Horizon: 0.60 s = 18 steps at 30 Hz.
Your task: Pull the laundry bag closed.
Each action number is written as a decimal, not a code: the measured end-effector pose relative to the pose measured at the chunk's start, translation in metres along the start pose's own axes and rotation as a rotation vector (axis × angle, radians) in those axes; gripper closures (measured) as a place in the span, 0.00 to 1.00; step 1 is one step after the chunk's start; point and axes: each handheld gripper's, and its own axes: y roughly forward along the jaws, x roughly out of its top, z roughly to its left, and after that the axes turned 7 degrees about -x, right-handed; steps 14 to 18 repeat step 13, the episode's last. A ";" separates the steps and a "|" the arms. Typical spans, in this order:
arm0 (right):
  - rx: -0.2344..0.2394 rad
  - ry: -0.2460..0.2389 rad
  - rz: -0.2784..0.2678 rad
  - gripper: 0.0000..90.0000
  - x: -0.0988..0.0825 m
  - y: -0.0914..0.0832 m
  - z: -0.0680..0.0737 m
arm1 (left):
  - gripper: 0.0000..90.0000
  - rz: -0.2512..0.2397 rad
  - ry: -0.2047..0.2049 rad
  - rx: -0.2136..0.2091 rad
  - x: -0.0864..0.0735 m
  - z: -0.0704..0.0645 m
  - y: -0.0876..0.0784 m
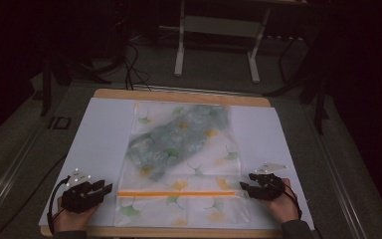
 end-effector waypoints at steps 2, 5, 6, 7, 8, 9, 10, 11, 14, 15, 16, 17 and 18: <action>-0.014 0.025 -0.004 0.52 -0.002 0.001 -0.002 | 0.68 -0.008 -0.001 0.028 0.000 0.001 0.000; -0.026 0.065 -0.025 0.51 -0.007 0.002 -0.005 | 0.65 -0.021 -0.003 0.071 0.001 0.004 0.001; -0.030 0.085 -0.041 0.51 -0.009 0.002 -0.007 | 0.65 -0.025 -0.015 0.118 0.002 0.006 0.003; -0.047 0.133 -0.078 0.51 -0.014 0.001 -0.010 | 0.64 -0.022 -0.018 0.143 0.002 0.008 0.003; -0.058 0.154 -0.089 0.51 -0.016 0.001 -0.013 | 0.64 -0.023 -0.022 0.172 0.003 0.009 0.005; -0.072 0.164 -0.089 0.51 -0.017 0.001 -0.014 | 0.62 -0.022 -0.021 0.203 0.004 0.011 0.006; -0.092 0.172 -0.095 0.51 -0.018 0.000 -0.016 | 0.61 -0.027 -0.028 0.225 0.006 0.013 0.007; -0.129 0.202 -0.121 0.50 -0.019 -0.002 -0.019 | 0.58 -0.031 -0.039 0.240 0.007 0.015 0.009; -0.157 0.226 -0.127 0.48 -0.020 -0.003 -0.022 | 0.50 -0.031 -0.059 0.261 0.010 0.021 0.015; -0.157 0.226 -0.127 0.48 -0.020 -0.003 -0.022 | 0.50 -0.031 -0.059 0.261 0.010 0.021 0.015; -0.157 0.226 -0.127 0.48 -0.020 -0.003 -0.022 | 0.50 -0.031 -0.059 0.261 0.010 0.021 0.015; -0.157 0.226 -0.127 0.48 -0.020 -0.003 -0.022 | 0.50 -0.031 -0.059 0.261 0.010 0.021 0.015; -0.157 0.226 -0.127 0.48 -0.020 -0.003 -0.022 | 0.50 -0.031 -0.059 0.261 0.010 0.021 0.015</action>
